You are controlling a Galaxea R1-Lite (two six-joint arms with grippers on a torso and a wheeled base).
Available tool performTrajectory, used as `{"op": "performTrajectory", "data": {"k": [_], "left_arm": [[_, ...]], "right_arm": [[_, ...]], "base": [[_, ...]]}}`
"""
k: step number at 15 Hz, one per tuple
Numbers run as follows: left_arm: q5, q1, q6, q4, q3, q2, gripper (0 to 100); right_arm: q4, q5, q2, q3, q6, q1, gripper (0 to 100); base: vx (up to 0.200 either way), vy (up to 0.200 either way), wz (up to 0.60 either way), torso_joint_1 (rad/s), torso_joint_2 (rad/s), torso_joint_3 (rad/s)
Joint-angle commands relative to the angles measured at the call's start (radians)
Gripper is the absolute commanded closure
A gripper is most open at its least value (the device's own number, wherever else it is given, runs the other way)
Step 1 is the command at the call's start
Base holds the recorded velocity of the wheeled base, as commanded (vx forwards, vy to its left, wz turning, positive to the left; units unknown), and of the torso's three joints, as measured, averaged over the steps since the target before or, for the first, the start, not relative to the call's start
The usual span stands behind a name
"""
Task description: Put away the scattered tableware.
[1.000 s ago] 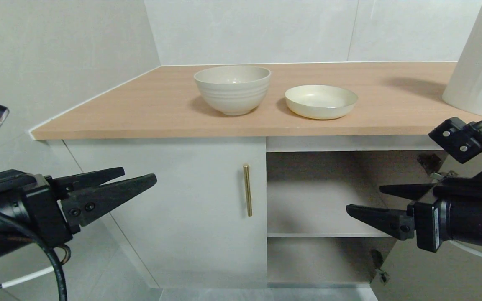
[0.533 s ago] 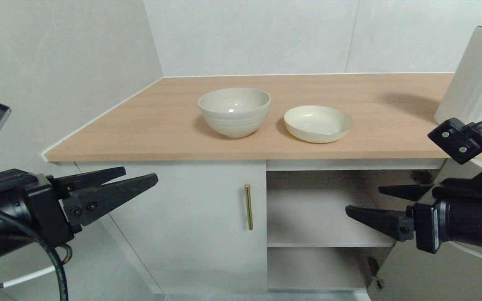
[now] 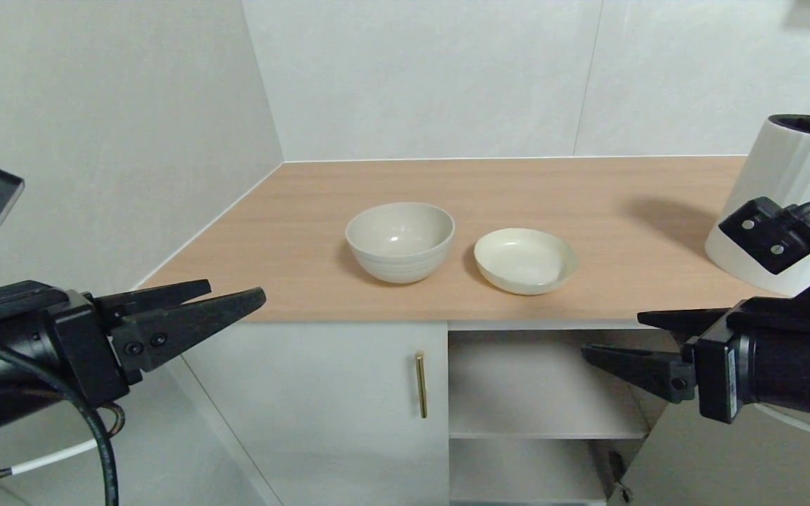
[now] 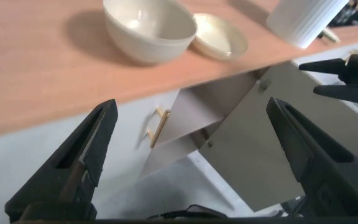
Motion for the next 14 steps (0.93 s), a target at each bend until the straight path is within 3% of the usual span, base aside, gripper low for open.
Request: {"op": "performTrajectory", "data": {"k": [1, 5, 9, 13, 14], "left_arm": [[0.0, 0.0, 0.0, 0.0, 0.0, 0.005, 0], [-0.001, 0.002, 0.0, -0.001, -0.012, 0.037, 0], [-0.004, 0.052, 0.0, 0.008, -0.095, 0.086, 0], [-0.052, 0.049, -0.002, 0.071, -0.153, 0.238, 0], [-0.046, 0.051, -0.02, 0.074, -0.158, 0.289, 0]], "right_arm": [[-0.001, 0.0, 0.002, 0.0, 0.0, 0.0, 0], [-0.037, 0.0, 0.022, -0.001, 0.0, 0.0, 0], [-0.126, -0.007, 0.119, -0.035, 0.003, -0.003, 0], [0.053, -0.038, 0.185, -0.182, 0.097, -0.05, 0], [0.096, -0.044, 0.214, -0.222, 0.135, -0.058, 0]], "base": [[0.0, 0.0, 0.0, 0.203, -0.48, -0.271], [0.0, 0.0, 0.0, 0.162, -0.38, -0.217], [0.0, 0.0, 0.0, 0.019, -0.04, -0.026], [0.0, 0.0, 0.0, 0.0, 0.0, 0.0], [0.0, 0.0, 0.0, 0.0, 0.0, 0.0]]}}
